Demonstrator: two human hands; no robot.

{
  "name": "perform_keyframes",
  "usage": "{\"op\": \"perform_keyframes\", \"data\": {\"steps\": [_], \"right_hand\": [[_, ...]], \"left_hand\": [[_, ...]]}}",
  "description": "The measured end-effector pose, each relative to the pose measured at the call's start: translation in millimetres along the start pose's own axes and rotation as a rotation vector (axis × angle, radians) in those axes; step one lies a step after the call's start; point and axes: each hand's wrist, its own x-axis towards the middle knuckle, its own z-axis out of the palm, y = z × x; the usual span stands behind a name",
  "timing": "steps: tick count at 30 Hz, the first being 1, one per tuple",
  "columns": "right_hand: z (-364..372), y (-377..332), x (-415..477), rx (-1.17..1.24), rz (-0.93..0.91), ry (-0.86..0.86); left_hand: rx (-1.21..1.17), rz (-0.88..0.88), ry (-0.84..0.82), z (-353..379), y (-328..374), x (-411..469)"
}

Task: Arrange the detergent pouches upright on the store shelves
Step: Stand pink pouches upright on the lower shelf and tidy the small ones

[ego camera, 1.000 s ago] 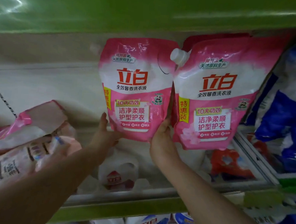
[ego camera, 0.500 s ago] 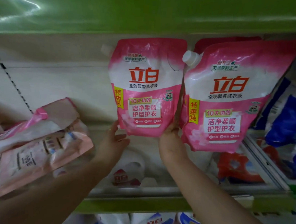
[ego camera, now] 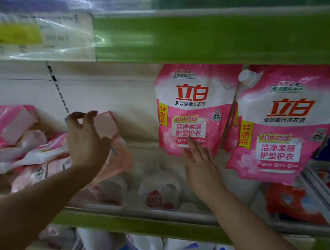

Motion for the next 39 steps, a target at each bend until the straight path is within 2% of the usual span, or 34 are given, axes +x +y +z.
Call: {"op": "perform_keyframes", "data": {"steps": [2,5,8,13,17,23,25,28,30,31,32,34,36,37,39], "right_hand": [[2.5,4.1,3.6,0.017,0.016,-0.069],[5.0,5.7,12.6,0.043,0.059,-0.129],[7.6,8.5,13.3,0.059,0.046,-0.118],[6.9,7.5,9.1,0.123,0.021,-0.047],[8.8,8.9,9.7,0.185,0.022,0.002],[12.0,12.5,9.2,0.161,0.017,0.04],[11.0,10.2,7.1,0.116,0.002,0.134],[5.8,2.6,6.9,0.088,-0.05,0.398],[-2.0,-12.4,8.0,0.259,-0.106,0.459],[-8.6,-23.2,9.3,0.457,-0.101,0.411],[-14.9,-34.4,11.9,0.727,-0.05,0.291],[-27.8,-53.6,24.0,1.155,0.127,-0.032],[-36.4,-65.1,42.6,1.13,0.193,-0.19],[-40.3,-69.1,52.2,1.035,0.185,-0.213],[-46.0,-73.9,69.9,0.807,0.137,-0.257]], "left_hand": [[0.056,-0.072,0.015,-4.1,-6.7,7.7],[0.085,-0.288,-0.161,1.0,-24.1,22.1],[0.007,-0.332,-0.3,7.4,-35.4,29.8],[-0.014,-0.32,-0.189,11.7,-34.8,24.3],[-0.158,-0.221,-0.095,0.4,-27.3,1.7],[-0.223,-0.013,-0.096,-17.1,-24.8,-43.1],[-0.281,0.071,-0.115,-22.0,-27.2,-59.5],[-0.321,0.27,-0.147,-25.1,-29.7,-79.4],[-0.304,0.395,-0.182,-22.3,-34.2,-89.1],[-0.298,0.437,-0.209,-19.8,-36.3,-94.3],[-0.287,0.47,-0.243,-16.9,-37.2,-100.1],[-0.245,0.564,-0.332,-8.8,-37.4,-110.2],[-0.24,0.595,-0.401,-4.0,-34.1,-117.0],[-0.321,0.542,-0.447,-5.0,-31.7,-119.4],[-0.598,0.31,-0.47,-13.2,-26.0,-120.0]]}}
